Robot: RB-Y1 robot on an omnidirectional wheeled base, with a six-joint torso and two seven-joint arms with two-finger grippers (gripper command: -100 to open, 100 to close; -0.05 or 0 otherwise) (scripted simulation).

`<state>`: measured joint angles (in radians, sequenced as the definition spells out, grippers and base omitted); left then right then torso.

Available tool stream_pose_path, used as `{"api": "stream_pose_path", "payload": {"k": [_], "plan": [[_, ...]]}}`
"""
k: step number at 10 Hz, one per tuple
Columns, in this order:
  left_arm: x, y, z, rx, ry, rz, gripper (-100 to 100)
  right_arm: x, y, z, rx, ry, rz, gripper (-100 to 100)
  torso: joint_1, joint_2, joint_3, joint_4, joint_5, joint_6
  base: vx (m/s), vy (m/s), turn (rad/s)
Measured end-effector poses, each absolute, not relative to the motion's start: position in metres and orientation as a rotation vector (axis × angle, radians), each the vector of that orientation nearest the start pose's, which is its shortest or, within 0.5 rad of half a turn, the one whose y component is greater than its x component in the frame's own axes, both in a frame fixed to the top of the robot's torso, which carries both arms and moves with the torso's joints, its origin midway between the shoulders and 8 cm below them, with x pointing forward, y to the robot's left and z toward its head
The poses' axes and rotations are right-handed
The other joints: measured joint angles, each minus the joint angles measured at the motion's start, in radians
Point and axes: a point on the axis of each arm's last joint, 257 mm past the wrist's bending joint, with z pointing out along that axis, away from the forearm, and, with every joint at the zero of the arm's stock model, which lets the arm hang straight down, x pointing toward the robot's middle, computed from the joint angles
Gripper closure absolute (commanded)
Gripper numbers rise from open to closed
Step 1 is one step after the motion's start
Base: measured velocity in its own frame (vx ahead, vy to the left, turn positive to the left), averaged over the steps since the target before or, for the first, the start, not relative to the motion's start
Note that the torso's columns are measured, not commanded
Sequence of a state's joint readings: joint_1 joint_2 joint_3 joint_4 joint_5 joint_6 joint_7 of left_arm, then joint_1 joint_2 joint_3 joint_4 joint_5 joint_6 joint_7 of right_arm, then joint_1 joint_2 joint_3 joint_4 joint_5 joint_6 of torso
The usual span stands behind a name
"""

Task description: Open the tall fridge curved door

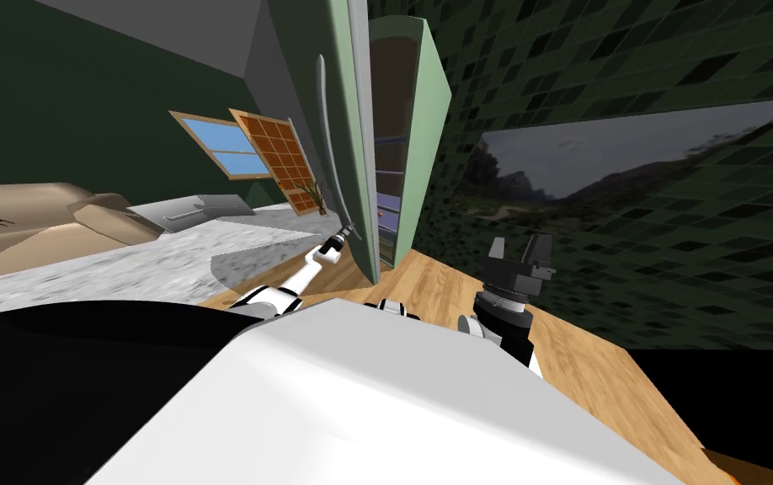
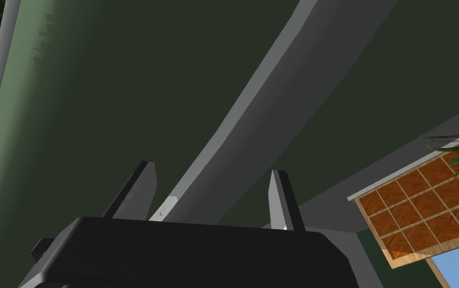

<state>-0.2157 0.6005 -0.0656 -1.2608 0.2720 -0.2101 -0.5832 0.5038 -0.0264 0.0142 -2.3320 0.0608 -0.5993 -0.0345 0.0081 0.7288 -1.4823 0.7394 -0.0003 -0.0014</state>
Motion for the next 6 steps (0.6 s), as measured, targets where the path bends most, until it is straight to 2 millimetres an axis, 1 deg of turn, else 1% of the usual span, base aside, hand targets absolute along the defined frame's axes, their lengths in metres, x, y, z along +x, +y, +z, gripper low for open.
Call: {"api": "stream_pose_path", "payload": {"k": [1, 2, 3, 4, 5, 6], "plan": [[0.600, 0.400, -0.155, -0.461, 1.413, -0.537, 100, 0.316, -0.257, 0.062, 0.493, 0.562, 1.346, 0, -0.001, 0.000, 0.001, 0.000, 0.000, -0.001, -0.235, 0.166, -0.187], [0.606, 0.405, -0.153, -0.454, 1.415, -0.526, 100, 0.316, -0.257, 0.062, 0.493, 0.562, 1.346, 0, -0.001, 0.003, 0.002, 0.001, 0.000, 0.001, -0.258, 0.175, -0.103], [0.612, 0.409, -0.149, -0.456, 1.411, -0.520, 100, 0.316, -0.257, 0.062, 0.493, 0.562, 1.346, 0, -0.002, 0.006, 0.004, 0.002, 0.000, -0.002, -0.172, 0.103, 0.016], [0.615, 0.414, -0.148, -0.461, 1.411, -0.514, 100, 0.316, -0.257, 0.062, 0.494, 0.562, 1.345, 0, -0.006, 0.003, 0.003, 0.002, -0.001, -0.002, -0.064, 0.037, 0.027], [0.615, 0.417, -0.149, -0.463, 1.413, -0.510, 100, 0.316, -0.257, 0.062, 0.494, 0.562, 1.345, 0, -0.012, 0.000, 0.001, -0.001, -0.002, 0.002, -0.063, 0.176, -0.035], [0.614, 0.411, -0.151, -0.453, 1.419, -0.519, 100, 0.316, -0.257, 0.062, 0.493, 0.562, 1.345, 0, -0.005, 0.003, 0.002, -0.002, 0.000, 0.004, -0.086, 0.209, -0.087]]}}
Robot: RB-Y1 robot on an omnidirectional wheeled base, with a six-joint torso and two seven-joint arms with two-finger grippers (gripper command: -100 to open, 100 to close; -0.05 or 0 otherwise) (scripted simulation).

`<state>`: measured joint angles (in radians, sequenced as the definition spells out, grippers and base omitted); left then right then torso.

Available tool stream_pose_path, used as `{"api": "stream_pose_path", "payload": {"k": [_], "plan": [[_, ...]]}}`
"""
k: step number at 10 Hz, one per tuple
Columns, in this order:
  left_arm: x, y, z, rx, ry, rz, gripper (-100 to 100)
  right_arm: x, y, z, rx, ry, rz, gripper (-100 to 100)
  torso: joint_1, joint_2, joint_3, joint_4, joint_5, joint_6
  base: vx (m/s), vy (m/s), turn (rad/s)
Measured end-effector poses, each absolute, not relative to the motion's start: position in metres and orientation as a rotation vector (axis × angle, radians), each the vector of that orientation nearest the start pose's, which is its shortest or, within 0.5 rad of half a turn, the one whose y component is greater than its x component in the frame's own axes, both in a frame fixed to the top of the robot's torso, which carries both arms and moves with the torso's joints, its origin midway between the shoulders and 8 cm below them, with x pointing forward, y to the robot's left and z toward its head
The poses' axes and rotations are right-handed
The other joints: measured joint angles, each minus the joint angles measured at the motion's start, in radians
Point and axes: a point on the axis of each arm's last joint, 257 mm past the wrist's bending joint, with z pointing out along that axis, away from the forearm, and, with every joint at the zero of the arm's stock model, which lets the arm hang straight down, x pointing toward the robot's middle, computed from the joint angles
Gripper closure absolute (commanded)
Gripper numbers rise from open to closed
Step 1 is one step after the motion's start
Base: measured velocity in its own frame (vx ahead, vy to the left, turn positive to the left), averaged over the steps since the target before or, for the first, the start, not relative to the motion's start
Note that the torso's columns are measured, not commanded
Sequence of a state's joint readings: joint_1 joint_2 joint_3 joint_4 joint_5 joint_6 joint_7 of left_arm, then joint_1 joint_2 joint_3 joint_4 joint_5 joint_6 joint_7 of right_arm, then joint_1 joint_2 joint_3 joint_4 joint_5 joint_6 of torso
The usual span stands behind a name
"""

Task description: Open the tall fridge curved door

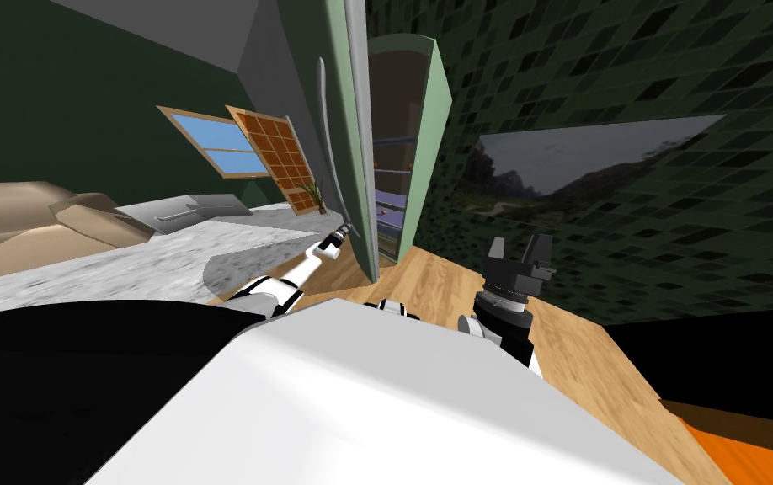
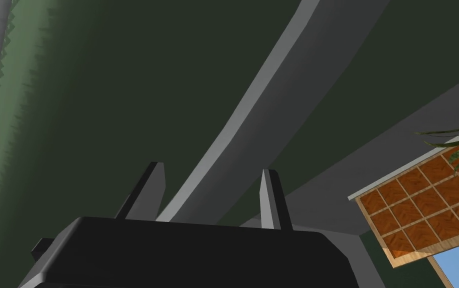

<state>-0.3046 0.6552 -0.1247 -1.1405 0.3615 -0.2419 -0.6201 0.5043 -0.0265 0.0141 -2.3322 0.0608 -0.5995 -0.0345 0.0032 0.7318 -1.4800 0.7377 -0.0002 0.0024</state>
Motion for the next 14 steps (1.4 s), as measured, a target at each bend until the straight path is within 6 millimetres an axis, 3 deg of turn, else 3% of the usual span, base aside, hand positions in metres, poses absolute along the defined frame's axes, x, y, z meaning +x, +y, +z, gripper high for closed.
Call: {"api": "stream_pose_path", "payload": {"k": [2, 14], "plan": [[0.613, 0.396, -0.153, -0.433, 1.432, -0.545, 100, 0.316, -0.257, 0.062, 0.493, 0.562, 1.345, 0, 0.010, 0.001, 0.001, 0.002, 0.002, -0.004, -0.095, 0.272, -0.072], [0.595, 0.329, -0.160, -0.320, 1.488, -0.678, 100, 0.316, -0.257, 0.062, 0.493, 0.562, 1.345, 0, 0.006, -0.011, -0.007, 0.003, 0.000, 0.000, -0.087, 0.250, -0.053]]}}
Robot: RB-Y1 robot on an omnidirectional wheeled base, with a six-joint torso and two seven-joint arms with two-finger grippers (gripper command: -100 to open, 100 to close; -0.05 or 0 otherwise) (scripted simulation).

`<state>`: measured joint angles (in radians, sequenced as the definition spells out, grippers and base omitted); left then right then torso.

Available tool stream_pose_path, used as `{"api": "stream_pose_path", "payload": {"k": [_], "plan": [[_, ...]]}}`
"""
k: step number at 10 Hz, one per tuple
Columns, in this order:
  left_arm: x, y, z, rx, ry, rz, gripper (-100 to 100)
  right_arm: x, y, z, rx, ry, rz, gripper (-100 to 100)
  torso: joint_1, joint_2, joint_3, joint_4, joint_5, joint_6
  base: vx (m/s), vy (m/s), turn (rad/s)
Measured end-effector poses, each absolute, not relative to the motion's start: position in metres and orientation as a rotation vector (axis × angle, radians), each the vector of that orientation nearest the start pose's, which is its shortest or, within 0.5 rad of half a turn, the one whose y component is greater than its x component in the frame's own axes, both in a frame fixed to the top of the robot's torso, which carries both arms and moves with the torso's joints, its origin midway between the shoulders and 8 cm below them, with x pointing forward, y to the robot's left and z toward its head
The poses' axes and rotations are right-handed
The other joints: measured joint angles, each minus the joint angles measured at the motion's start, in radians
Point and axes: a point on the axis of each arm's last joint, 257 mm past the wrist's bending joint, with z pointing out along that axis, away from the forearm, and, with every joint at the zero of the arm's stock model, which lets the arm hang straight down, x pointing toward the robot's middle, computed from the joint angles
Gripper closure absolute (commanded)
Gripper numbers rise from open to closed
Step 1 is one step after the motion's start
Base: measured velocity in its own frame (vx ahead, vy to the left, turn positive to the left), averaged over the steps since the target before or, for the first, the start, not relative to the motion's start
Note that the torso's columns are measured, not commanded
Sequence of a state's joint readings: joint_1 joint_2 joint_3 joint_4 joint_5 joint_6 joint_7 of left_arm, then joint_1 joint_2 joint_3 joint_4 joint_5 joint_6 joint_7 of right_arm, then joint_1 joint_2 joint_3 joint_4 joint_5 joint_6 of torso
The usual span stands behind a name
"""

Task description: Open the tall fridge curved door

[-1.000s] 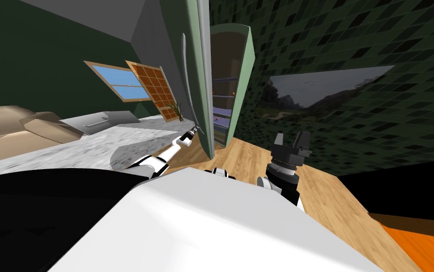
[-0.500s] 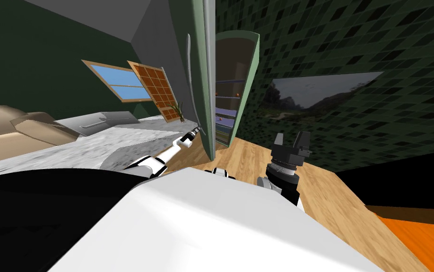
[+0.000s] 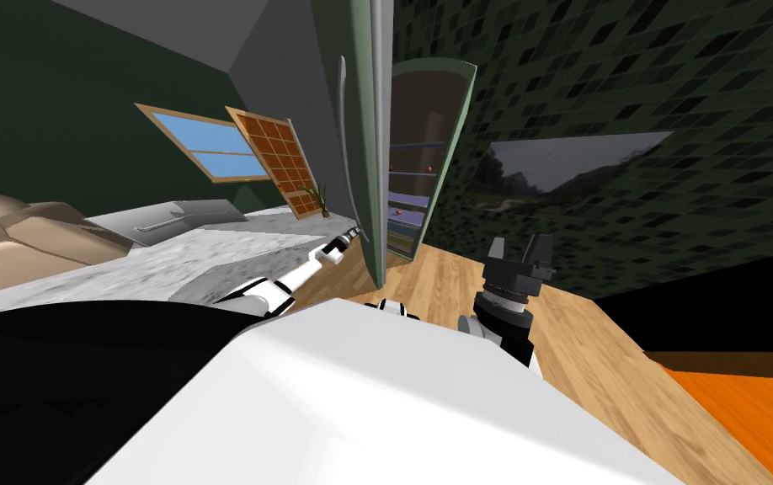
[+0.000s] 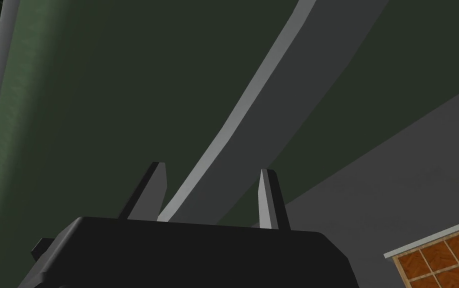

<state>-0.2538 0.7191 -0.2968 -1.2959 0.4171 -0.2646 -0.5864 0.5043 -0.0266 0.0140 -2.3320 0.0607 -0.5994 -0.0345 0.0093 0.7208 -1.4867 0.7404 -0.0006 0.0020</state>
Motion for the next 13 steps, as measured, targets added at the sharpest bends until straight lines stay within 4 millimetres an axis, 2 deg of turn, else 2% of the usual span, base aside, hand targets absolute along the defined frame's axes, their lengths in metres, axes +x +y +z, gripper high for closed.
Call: {"api": "stream_pose_path", "payload": {"k": [3, 6, 9, 13], "plan": [[0.591, 0.316, -0.155, -0.294, 1.491, -0.710, 100, 0.316, -0.257, 0.062, 0.494, 0.562, 1.345, 0, -0.001, 0.006, 0.004, 0.000, 0.001, -0.002, -0.110, 0.275, -0.066], [0.586, 0.305, -0.157, -0.274, 1.499, -0.733, 100, 0.316, -0.257, 0.062, 0.494, 0.562, 1.345, 0, -0.014, 0.002, 0.001, -0.005, 0.000, 0.001, -0.021, 0.176, -0.010], [0.573, 0.284, -0.160, -0.231, 1.515, -0.775, 100, 0.316, -0.257, 0.062, 0.494, 0.562, 1.345, 0, 0.000, 0.003, 0.002, -0.004, 0.003, 0.000, -0.017, 0.239, -0.040], [0.558, 0.259, -0.160, -0.180, 1.531, -0.824, 100, 0.316, -0.257, 0.062, 0.494, 0.562, 1.345, 0, -0.005, -0.002, -0.001, -0.003, 0.000, 0.002, 0.000, 0.257, -0.024]]}}
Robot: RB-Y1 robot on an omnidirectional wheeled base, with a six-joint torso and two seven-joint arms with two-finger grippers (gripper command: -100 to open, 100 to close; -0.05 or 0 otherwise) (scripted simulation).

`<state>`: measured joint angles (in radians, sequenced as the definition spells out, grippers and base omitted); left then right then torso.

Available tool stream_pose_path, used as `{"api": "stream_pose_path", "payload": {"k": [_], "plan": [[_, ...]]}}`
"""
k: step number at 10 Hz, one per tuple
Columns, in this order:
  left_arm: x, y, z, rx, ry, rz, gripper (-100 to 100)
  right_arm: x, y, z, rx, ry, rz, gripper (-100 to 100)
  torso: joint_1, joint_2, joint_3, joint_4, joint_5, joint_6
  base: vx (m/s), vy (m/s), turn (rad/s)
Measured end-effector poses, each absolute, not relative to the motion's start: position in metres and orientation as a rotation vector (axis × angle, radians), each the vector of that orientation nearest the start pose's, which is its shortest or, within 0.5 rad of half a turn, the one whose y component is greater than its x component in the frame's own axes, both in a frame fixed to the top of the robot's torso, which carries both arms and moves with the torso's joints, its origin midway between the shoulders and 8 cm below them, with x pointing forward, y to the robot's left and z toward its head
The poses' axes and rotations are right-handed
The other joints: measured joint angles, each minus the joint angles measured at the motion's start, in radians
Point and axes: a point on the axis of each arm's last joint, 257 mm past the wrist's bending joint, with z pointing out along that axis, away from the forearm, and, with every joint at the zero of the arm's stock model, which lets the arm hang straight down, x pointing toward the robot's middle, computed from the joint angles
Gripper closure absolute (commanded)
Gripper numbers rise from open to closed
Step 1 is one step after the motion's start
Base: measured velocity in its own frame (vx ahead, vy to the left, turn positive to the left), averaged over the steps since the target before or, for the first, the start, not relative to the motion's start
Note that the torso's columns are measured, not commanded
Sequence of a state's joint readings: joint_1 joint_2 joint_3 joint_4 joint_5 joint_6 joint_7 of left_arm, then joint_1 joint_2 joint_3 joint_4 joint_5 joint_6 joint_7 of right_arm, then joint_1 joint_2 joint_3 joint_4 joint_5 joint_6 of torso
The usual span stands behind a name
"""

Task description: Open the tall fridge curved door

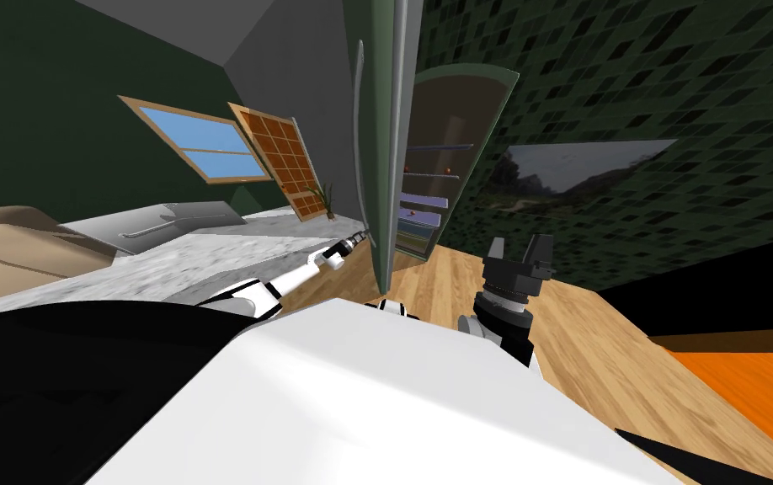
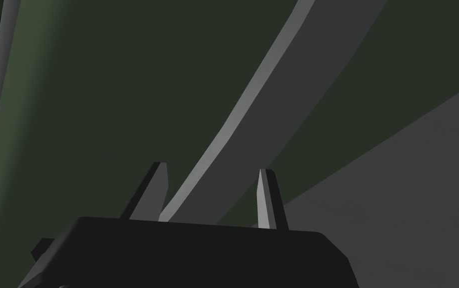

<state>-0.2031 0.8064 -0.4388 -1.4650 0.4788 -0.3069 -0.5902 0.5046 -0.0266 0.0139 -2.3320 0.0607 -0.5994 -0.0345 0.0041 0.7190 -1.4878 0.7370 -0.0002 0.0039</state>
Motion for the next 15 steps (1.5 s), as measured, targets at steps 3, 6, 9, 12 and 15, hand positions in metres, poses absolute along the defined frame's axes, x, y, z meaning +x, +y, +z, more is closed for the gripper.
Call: {"api": "stream_pose_path", "payload": {"k": [3, 6, 9, 12, 15], "plan": [[0.544, 0.243, -0.164, -0.147, 1.547, -0.862, 100, 0.316, -0.257, 0.062, 0.494, 0.562, 1.345, 0, 0.002, -0.005, -0.003, 0.001, 0.000, 0.001, 0.002, 0.272, -0.038], [0.529, 0.226, -0.163, -0.110, 1.557, -0.904, 100, 0.316, -0.257, 0.062, 0.494, 0.562, 1.345, 0, -0.002, -0.006, -0.004, 0.000, -0.001, 0.002, 0.014, 0.265, -0.028], [0.516, 0.212, -0.162, -0.081, 1.565, -0.943, -100, 0.316, -0.257, 0.062, 0.494, 0.562, 1.345, 0, -0.003, -0.006, -0.004, 0.000, -0.001, 0.003, 0.005, 0.193, 0.004], [0.520, 0.215, -0.139, -0.072, 1.569, -0.949, -100, 0.316, -0.257, 0.062, 0.494, 0.562, 1.346, 0, -0.015, 0.017, 0.011, 0.001, -0.003, 0.000, 0.008, -0.065, 0.063], [0.523, 0.214, -0.118, -0.065, 1.567, -0.962, 0, 0.316, -0.257, 0.062, 0.494, 0.562, 1.346, 0, -0.001, 0.020, 0.013, 0.001, 0.001, -0.004, 0.003, -0.033, 0.020]]}}
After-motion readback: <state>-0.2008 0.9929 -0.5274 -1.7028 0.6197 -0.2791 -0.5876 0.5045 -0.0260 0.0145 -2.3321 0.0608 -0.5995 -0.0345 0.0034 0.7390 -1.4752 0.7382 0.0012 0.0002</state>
